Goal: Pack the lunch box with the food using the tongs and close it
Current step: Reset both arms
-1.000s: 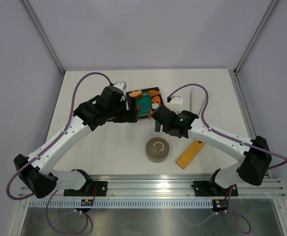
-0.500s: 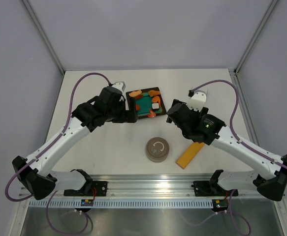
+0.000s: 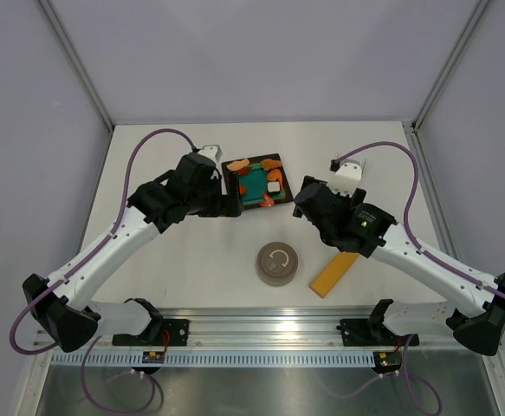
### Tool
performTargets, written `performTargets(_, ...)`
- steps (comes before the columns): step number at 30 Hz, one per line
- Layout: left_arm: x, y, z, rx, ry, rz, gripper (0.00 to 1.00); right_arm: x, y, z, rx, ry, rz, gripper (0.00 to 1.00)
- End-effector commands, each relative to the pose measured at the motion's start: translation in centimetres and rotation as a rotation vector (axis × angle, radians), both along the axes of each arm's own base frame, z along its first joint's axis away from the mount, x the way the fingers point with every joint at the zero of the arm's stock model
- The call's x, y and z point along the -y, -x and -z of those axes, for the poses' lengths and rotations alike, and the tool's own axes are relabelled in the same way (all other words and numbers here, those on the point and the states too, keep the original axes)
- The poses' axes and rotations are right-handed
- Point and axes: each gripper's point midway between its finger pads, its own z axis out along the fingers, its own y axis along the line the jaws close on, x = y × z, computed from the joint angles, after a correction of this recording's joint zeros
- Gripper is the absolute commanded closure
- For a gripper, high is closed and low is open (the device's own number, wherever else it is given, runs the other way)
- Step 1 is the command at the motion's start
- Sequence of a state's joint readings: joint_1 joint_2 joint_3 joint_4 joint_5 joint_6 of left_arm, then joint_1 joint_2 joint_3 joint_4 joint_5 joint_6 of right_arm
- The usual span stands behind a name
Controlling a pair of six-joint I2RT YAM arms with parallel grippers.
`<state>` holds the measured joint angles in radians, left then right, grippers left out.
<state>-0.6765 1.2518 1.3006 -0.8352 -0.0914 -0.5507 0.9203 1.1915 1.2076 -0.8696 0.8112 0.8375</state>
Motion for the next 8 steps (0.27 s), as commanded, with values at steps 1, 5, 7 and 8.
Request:
performTargets(1, 0.21, -0.77, -1.72, 0.058, 0.034, -0.009, 0.04, -0.12, -0.63, -1.32, 0.055, -0.014, 0.022, 0.01)
performTargets(5, 0.2, -0.79, -1.68, 0.057, 0.036, -0.011, 0.04, 0.12, -0.52, -1.01, 0.05, -0.009, 0.03, 0.0)
performTargets(7, 0.19, -0.73, -1.61, 0.055, 0.036, -0.011, 0.04, 0.15, -0.44, -0.86, 0.043, -0.003, 0.027, 0.0)
performTargets(8, 0.23, -0.73, -1.57, 0.052, 0.037, -0.011, 0.04, 0.18, -0.39, -0.75, 0.04, 0.0, 0.026, 0.0)
